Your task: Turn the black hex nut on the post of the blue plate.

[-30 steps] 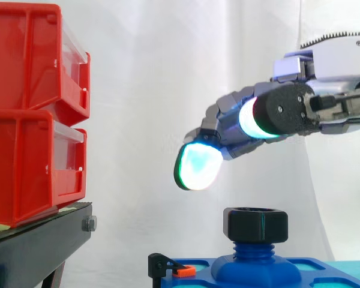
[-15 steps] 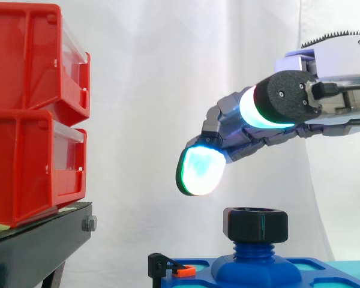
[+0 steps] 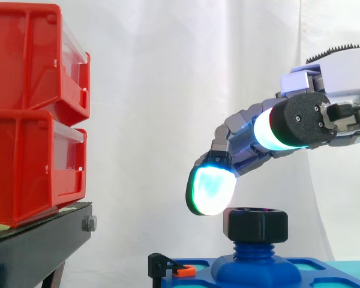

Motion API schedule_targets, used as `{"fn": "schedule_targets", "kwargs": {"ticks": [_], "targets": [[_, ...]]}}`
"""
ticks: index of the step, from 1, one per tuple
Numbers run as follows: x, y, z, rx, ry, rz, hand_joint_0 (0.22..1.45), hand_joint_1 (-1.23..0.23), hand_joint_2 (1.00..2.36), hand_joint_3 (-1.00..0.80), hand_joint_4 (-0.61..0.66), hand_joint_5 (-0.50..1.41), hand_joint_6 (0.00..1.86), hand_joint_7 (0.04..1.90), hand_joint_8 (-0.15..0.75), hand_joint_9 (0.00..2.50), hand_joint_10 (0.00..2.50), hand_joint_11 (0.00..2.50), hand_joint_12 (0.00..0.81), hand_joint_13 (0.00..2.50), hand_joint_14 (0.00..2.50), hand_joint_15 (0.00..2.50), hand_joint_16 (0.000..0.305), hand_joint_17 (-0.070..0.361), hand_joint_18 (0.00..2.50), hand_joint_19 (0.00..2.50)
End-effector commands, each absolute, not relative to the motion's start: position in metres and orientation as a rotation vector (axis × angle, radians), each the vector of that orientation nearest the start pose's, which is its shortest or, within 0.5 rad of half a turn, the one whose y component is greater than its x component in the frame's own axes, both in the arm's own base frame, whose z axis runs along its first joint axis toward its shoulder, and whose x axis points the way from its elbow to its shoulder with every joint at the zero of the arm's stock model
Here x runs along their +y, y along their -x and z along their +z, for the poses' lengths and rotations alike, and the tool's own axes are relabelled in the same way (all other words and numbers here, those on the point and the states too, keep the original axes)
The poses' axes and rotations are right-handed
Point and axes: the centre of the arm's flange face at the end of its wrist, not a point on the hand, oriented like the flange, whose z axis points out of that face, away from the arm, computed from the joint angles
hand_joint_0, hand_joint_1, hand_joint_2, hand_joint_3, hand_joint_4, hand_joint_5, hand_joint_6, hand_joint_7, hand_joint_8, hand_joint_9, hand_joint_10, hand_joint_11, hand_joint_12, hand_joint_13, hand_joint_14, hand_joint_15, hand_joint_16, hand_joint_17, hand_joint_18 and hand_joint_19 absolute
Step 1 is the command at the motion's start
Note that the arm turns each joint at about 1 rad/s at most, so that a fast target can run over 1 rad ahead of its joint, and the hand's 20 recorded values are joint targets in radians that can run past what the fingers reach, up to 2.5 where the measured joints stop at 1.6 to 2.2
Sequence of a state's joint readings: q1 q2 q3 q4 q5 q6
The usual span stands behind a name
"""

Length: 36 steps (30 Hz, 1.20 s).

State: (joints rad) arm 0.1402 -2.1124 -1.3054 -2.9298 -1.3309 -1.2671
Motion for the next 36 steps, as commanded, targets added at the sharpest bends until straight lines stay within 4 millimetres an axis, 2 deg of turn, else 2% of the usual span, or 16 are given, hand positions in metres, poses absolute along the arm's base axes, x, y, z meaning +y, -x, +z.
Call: {"fn": "schedule_targets", "kwargs": {"ticks": [1, 13, 24, 36], "targets": [[-0.061, -0.701, 0.314, 1.609, -0.317, 0.142, 0.41, -0.20, 1.00, -0.50, 0.23, -0.13, 0.50, 0.82, 0.217, 0.33, 0.00, 0.00, 0.365, 0.21, 0.00, 0.04, 0.054, 0.121, 0.15, 0.20], [-0.067, -0.700, 0.313, 1.614, -0.315, 0.144, 0.42, -0.20, 1.00, -0.50, 0.25, -0.13, 0.50, 0.87, 0.222, 0.33, 0.00, 0.00, 0.363, 0.21, 0.00, 0.04, 0.053, 0.119, 0.15, 0.20], [-0.089, -0.696, 0.309, 1.639, -0.323, 0.130, 0.42, -0.19, 1.00, -0.50, 0.26, -0.13, 0.50, 0.93, 0.232, 0.34, 0.00, 0.01, 0.364, 0.22, 0.00, 0.04, 0.053, 0.119, 0.15, 0.19], [-0.095, -0.691, 0.308, 1.669, -0.324, 0.107, 0.42, -0.19, 1.00, -0.50, 0.28, -0.13, 0.50, 0.94, 0.234, 0.34, 0.00, 0.02, 0.363, 0.22, 0.00, 0.04, 0.053, 0.118, 0.16, 0.19]]}}
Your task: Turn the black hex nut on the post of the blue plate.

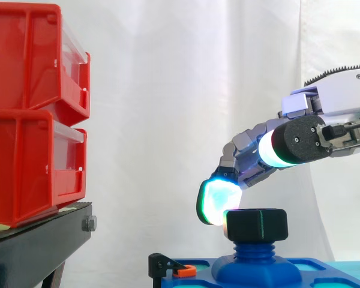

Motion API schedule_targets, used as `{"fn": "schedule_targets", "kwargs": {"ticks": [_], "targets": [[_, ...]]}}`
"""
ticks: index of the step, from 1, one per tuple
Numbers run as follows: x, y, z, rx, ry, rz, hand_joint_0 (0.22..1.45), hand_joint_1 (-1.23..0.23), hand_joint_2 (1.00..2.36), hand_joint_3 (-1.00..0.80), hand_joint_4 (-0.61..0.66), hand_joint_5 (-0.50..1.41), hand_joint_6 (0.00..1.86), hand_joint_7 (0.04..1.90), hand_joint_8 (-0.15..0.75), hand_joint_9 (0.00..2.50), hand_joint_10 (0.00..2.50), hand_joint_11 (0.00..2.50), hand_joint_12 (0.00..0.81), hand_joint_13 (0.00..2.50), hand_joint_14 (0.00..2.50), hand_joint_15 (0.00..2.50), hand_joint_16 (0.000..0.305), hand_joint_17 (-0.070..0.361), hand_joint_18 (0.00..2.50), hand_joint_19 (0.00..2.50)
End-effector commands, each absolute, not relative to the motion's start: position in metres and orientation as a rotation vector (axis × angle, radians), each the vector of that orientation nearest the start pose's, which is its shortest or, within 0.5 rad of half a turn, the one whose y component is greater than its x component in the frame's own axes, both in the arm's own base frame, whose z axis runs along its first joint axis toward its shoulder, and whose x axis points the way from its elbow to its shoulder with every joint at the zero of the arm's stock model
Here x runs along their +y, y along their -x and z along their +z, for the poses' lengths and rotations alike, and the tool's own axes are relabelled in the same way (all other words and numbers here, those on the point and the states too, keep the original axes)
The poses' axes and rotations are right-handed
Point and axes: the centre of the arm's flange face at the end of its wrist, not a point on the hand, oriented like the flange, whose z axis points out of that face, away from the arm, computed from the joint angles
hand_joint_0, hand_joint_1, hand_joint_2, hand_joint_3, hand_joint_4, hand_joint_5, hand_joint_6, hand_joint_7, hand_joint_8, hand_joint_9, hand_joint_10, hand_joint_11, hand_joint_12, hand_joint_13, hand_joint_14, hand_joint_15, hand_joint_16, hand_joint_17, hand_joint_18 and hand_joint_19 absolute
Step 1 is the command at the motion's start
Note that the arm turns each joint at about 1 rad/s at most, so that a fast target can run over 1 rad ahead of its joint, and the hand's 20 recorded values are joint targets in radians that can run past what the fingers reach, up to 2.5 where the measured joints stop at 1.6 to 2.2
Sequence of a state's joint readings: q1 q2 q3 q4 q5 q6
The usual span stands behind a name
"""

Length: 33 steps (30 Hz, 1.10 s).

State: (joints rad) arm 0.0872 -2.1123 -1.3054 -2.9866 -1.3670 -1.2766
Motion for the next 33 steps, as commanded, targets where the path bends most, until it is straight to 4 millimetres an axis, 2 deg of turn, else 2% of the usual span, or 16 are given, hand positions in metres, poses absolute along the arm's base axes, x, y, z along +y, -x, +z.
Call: {"fn": "schedule_targets", "kwargs": {"ticks": [1, 13, 20, 26, 33], "targets": [[-0.096, -0.690, 0.308, 1.673, -0.323, 0.103, 0.42, -0.19, 1.00, -0.50, 0.27, -0.13, 0.50, 0.94, 0.234, 0.34, 0.00, 0.02, 0.363, 0.22, 0.00, 0.03, 0.053, 0.118, 0.16, 0.19], [-0.099, -0.688, 0.307, 1.689, -0.322, 0.099, 0.42, -0.20, 1.00, -0.50, 0.27, -0.14, 0.50, 0.94, 0.234, 0.34, 0.00, 0.03, 0.362, 0.22, 0.00, 0.04, 0.052, 0.118, 0.16, 0.19], [-0.097, -0.688, 0.308, 1.691, -0.307, 0.115, 0.41, -0.21, 1.00, -0.50, 0.24, -0.18, 0.50, 0.87, 0.234, 0.32, 0.00, 0.01, 0.366, 0.22, 0.00, 0.04, 0.053, 0.118, 0.17, 0.19], [-0.095, -0.699, 0.335, 1.653, -0.294, 0.136, 0.41, -0.21, 1.00, -0.50, 0.23, -0.19, 0.50, 0.85, 0.234, 0.31, 0.00, 0.02, 0.370, 0.22, 0.00, 0.04, 0.053, 0.120, 0.17, 0.19], [-0.095, -0.697, 0.341, 1.679, -0.281, 0.126, 0.40, -0.21, 1.00, -0.50, 0.22, -0.19, 0.50, 0.84, 0.234, 0.31, 0.00, 0.01, 0.373, 0.22, 0.00, 0.04, 0.054, 0.122, 0.17, 0.19]]}}
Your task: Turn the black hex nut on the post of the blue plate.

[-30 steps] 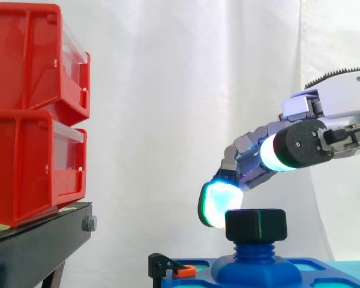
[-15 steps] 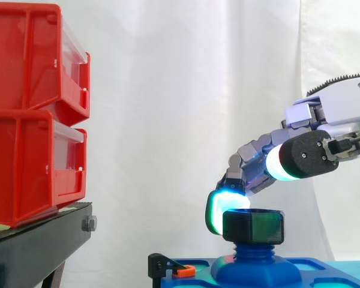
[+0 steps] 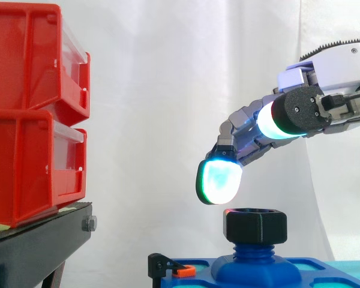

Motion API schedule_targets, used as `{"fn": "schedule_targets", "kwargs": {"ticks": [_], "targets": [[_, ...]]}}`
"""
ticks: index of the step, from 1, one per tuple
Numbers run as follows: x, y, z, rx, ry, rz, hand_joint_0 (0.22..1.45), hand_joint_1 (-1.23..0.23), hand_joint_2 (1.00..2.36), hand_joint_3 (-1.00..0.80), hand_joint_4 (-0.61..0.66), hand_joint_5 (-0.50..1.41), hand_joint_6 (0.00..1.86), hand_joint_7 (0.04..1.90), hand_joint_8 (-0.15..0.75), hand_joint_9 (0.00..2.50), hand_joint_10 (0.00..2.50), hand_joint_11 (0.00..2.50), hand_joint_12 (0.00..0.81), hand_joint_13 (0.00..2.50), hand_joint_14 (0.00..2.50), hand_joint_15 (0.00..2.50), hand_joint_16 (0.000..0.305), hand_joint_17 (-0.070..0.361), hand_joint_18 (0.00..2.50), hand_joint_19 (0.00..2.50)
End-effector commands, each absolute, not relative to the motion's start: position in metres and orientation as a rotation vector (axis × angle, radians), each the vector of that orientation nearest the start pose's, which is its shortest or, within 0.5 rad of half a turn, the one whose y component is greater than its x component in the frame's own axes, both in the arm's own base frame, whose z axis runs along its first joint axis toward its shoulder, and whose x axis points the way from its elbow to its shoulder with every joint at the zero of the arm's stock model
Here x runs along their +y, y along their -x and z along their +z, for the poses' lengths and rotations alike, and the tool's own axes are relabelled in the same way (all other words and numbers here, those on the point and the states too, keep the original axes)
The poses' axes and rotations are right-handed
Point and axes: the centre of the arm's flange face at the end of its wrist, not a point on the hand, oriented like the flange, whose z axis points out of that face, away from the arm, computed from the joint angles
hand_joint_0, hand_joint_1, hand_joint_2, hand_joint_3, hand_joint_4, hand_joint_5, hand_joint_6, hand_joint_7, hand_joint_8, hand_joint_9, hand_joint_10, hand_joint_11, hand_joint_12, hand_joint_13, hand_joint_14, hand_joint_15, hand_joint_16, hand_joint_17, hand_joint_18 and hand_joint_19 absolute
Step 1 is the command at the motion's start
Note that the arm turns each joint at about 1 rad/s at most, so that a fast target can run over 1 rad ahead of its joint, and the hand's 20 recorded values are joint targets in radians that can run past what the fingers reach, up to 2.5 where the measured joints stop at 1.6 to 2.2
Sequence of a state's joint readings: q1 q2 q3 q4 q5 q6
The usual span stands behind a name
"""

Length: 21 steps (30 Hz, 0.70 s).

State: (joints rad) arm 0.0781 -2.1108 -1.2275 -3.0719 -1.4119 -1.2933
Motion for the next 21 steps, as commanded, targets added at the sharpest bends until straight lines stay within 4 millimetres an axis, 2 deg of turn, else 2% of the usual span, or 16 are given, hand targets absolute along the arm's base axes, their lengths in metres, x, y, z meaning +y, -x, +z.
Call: {"fn": "schedule_targets", "kwargs": {"ticks": [1, 8, 15, 21], "targets": [[-0.095, -0.697, 0.341, 1.680, -0.279, 0.124, 0.40, -0.21, 1.00, -0.50, 0.23, -0.19, 0.50, 0.85, 0.234, 0.31, 0.00, 0.01, 0.373, 0.22, 0.00, 0.04, 0.054, 0.122, 0.17, 0.19], [-0.096, -0.699, 0.340, 1.671, -0.274, 0.120, 0.40, -0.21, 1.00, -0.50, 0.23, -0.19, 0.50, 0.84, 0.233, 0.30, 0.00, 0.01, 0.372, 0.22, 0.00, 0.04, 0.054, 0.122, 0.16, 0.19], [-0.088, -0.706, 0.343, 1.622, -0.259, 0.143, 0.41, -0.21, 1.00, -0.50, 0.23, -0.18, 0.50, 0.83, 0.231, 0.30, 0.00, 0.01, 0.371, 0.22, 0.00, 0.04, 0.054, 0.121, 0.16, 0.19], [-0.082, -0.715, 0.326, 1.619, -0.256, 0.150, 0.41, -0.20, 1.00, -0.50, 0.23, -0.18, 0.50, 0.83, 0.228, 0.30, 0.00, 0.00, 0.368, 0.21, 0.00, 0.03, 0.054, 0.121, 0.16, 0.19]]}}
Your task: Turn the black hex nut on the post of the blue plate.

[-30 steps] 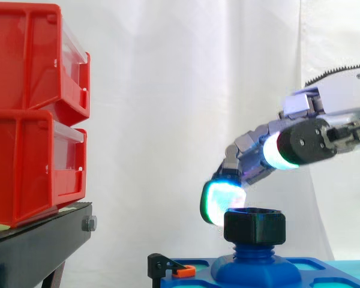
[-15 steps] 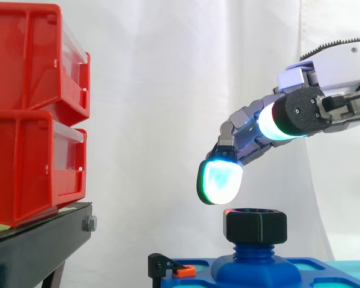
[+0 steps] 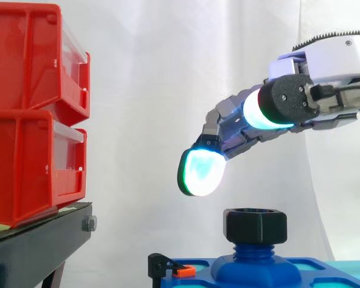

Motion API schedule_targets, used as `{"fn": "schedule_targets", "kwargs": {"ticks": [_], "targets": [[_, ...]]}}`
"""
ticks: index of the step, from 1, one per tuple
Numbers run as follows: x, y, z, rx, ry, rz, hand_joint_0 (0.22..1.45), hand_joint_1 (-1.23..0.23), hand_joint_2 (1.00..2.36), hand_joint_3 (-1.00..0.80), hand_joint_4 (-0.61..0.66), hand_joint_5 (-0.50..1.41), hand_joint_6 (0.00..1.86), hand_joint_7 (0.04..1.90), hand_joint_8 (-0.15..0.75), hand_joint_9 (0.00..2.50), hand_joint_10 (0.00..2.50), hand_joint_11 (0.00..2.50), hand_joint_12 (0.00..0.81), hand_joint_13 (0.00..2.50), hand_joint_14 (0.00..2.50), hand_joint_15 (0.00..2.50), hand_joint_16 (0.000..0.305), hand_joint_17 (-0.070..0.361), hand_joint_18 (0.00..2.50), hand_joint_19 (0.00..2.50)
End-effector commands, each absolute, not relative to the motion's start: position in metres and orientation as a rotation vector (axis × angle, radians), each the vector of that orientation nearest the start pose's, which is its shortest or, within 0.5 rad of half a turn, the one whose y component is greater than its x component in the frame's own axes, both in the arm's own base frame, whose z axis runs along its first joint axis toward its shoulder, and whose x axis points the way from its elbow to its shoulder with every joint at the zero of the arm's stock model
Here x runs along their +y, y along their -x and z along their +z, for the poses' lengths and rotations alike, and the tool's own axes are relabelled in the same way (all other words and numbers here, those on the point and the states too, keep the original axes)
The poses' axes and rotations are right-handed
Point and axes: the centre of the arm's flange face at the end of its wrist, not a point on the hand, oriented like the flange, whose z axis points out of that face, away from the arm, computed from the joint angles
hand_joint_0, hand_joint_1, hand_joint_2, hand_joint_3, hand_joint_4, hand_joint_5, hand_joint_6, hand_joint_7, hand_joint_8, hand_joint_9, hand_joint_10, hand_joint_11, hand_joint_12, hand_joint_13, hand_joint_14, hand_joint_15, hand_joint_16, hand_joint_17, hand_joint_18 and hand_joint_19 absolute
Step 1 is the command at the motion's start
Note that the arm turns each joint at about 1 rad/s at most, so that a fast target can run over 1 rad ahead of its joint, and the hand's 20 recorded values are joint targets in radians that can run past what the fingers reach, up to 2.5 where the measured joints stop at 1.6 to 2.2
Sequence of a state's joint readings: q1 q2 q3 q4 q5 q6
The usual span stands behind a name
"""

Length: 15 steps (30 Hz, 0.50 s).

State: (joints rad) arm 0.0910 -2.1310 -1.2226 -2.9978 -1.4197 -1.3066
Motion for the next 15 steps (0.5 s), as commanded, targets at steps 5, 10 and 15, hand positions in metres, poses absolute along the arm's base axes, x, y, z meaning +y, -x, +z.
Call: {"fn": "schedule_targets", "kwargs": {"ticks": [5, 10, 15], "targets": [[-0.080, -0.717, 0.319, 1.629, -0.264, 0.155, 0.41, -0.19, 1.00, -0.50, 0.23, -0.18, 0.50, 0.83, 0.227, 0.30, 0.00, 0.00, 0.367, 0.21, 0.00, 0.03, 0.054, 0.121, 0.16, 0.20], [-0.079, -0.714, 0.317, 1.656, -0.255, 0.162, 0.41, -0.19, 1.00, -0.50, 0.23, -0.18, 0.50, 0.83, 0.225, 0.30, 0.00, 0.01, 0.366, 0.22, 0.00, 0.04, 0.053, 0.120, 0.16, 0.20], [-0.076, -0.713, 0.315, 1.675, -0.237, 0.180, 0.41, -0.19, 1.00, -0.50, 0.25, -0.17, 0.50, 0.86, 0.228, 0.30, 0.00, 0.01, 0.365, 0.22, 0.00, 0.04, 0.053, 0.120, 0.16, 0.20]]}}
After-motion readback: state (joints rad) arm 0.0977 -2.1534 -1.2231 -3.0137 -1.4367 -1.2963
